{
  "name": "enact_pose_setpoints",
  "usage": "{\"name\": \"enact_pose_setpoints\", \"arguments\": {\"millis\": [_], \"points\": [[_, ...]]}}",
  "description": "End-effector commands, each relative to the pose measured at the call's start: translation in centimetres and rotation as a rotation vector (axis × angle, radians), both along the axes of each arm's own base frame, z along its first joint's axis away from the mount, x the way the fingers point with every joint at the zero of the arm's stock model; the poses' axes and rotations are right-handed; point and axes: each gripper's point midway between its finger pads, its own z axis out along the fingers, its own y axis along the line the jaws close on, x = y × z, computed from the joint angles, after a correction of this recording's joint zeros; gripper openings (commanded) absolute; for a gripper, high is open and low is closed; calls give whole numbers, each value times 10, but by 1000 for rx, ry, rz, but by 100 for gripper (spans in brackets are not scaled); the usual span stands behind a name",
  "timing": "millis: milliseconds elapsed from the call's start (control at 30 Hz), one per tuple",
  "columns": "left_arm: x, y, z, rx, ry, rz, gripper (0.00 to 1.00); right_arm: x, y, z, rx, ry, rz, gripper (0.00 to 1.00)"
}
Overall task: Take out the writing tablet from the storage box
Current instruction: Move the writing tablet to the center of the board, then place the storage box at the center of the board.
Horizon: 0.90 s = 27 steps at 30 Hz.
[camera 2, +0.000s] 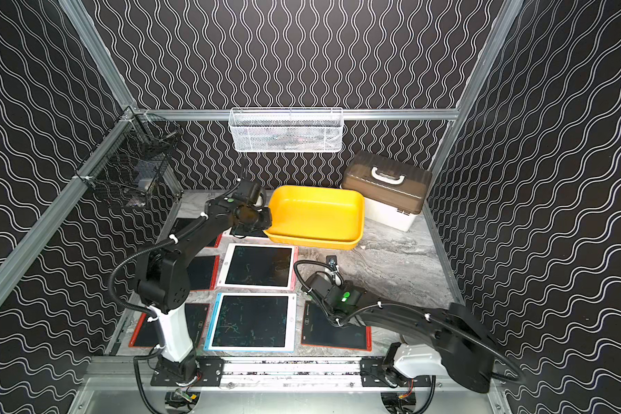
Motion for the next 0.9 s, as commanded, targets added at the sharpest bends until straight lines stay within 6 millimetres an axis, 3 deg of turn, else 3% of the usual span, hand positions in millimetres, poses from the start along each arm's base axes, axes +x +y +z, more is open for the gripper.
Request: {"name": "enact_pose_setpoints", "arguments": {"millis": [0, 167, 300, 500, 633, 767, 867], "points": [[11, -30, -1, -11, -30, -33, 0, -3, -31, 36, -62, -51, -82, 94], [15, -76, -27, 9, -5, -88, 0, -11, -78, 104, 0, -140, -254, 100], [10, -121, -39, 0, -5, -133, 0, -14, -112, 139, 112, -193, -358, 100], [-7, -176, -65, 13, 28, -173, 0, -9, -152, 151, 159, -193, -474, 100], [-17, -185, -80, -2, 57, -140, 0, -5, -164, 151, 122, -176, -522, 100], [-29, -198, -85, -39, 82, -142, 1, 7, -163, 150, 120, -165, -523, 100], [-33, -203, -82, -65, 96, -155, 26, 20, -160, 151, 134, -158, -515, 100]]}}
